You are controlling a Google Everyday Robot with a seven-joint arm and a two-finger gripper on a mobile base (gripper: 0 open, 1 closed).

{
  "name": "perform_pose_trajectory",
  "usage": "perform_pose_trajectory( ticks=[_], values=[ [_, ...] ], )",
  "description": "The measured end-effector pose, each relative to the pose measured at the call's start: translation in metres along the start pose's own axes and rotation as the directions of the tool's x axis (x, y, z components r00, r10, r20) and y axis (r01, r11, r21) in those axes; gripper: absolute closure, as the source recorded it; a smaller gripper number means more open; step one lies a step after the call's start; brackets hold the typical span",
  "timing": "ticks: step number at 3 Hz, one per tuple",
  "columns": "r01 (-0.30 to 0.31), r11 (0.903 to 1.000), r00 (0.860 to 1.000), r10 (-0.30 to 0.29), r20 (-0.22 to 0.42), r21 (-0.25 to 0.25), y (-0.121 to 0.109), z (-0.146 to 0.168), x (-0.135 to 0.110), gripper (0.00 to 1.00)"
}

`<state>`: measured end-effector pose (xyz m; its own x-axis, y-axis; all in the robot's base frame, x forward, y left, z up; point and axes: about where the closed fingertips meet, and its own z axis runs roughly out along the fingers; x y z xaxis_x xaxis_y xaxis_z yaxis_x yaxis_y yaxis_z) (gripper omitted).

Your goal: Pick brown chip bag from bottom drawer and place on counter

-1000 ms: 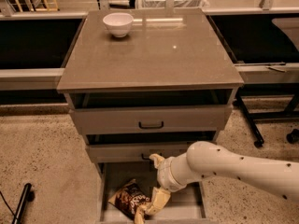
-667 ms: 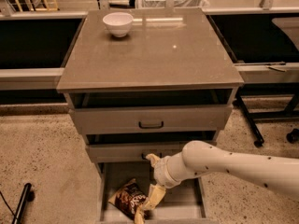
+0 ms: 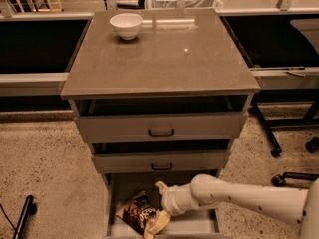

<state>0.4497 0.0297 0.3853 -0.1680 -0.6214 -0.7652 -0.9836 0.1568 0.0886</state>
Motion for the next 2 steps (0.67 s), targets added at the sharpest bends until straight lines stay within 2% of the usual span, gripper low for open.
perform_pose_trajectory(
  ticks=[1,2],
  values=[
    [-0.075,0.9972,0.997,0.075,0.015,0.003,0.0108,0.0571,0.0618,0.0],
    [-0.08,0.9968,0.997,0.08,0.017,0.0,0.0129,0.0602,0.0637,0.0]
  ],
)
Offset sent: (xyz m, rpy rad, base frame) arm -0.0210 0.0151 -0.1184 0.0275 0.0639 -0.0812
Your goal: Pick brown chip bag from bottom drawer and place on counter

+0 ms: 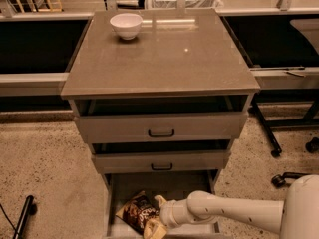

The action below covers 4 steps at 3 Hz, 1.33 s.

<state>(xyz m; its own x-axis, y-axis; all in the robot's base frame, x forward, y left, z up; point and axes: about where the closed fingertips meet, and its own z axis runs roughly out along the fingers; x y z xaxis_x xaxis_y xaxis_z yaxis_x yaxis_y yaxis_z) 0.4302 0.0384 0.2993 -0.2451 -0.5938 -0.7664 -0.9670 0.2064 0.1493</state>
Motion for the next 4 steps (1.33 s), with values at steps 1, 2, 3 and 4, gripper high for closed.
perform_pose_trajectory(
  ticks=[1,2,3,4],
  values=[
    [0.005,0.9994,1.0,-0.005,-0.009,0.035,-0.004,0.003,-0.001,0.0],
    [0.003,0.9941,1.0,0.0,-0.023,0.109,-0.02,0.017,0.007,0.0],
    [-0.037,0.9909,0.999,0.04,-0.021,0.13,-0.031,0.038,0.021,0.18],
    [-0.086,0.9908,0.996,0.086,0.005,0.105,-0.036,0.059,0.033,0.41]
  ],
)
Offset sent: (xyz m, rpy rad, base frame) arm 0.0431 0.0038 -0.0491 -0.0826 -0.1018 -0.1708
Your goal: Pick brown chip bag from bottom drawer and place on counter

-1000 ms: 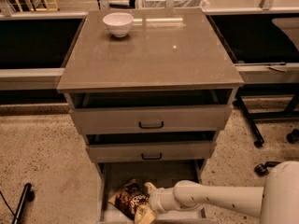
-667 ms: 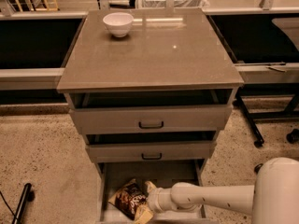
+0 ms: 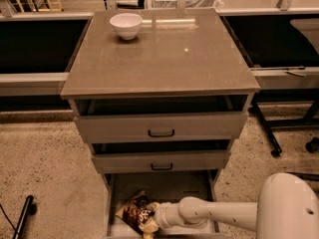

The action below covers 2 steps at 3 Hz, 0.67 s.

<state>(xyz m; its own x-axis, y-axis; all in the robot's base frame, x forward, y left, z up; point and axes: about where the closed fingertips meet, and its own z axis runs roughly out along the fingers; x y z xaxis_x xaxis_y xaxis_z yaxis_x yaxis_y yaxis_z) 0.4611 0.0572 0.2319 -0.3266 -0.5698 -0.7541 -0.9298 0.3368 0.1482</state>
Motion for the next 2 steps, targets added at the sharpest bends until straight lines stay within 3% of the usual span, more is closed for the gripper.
perform_pose_trajectory(
  ticks=[1,2],
  values=[
    [-0.036,0.9989,0.999,0.035,-0.008,-0.029,-0.0015,0.0156,0.0088,0.72],
    [-0.017,0.9982,1.0,0.019,0.022,-0.057,0.0015,0.0142,-0.0001,0.95]
  ],
)
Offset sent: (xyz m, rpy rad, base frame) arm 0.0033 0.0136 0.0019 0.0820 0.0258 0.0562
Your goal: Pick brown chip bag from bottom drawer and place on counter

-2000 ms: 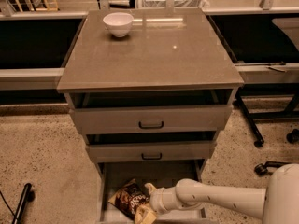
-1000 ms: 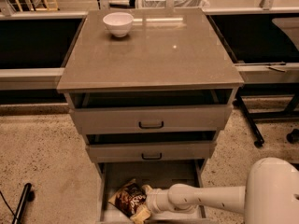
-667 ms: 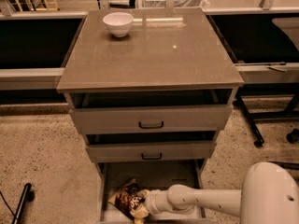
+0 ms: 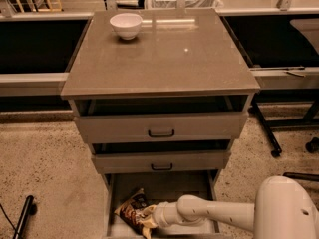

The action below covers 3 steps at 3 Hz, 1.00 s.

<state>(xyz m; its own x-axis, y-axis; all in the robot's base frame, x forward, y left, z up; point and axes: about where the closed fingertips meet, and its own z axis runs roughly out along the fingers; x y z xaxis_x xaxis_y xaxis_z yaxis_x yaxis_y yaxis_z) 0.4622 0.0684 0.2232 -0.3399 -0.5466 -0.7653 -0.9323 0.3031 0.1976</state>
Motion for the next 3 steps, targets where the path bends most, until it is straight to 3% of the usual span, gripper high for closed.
perform_pose_trajectory(
  ticks=[1,2,3],
  values=[
    [0.11,0.9939,0.991,-0.11,0.073,0.005,0.012,-0.025,-0.031,1.0],
    [0.311,0.9486,0.92,-0.316,0.233,0.058,0.04,-0.078,-0.081,1.0],
    [0.461,0.8791,0.807,-0.472,0.356,0.12,0.061,-0.129,-0.115,1.0]
  ],
)
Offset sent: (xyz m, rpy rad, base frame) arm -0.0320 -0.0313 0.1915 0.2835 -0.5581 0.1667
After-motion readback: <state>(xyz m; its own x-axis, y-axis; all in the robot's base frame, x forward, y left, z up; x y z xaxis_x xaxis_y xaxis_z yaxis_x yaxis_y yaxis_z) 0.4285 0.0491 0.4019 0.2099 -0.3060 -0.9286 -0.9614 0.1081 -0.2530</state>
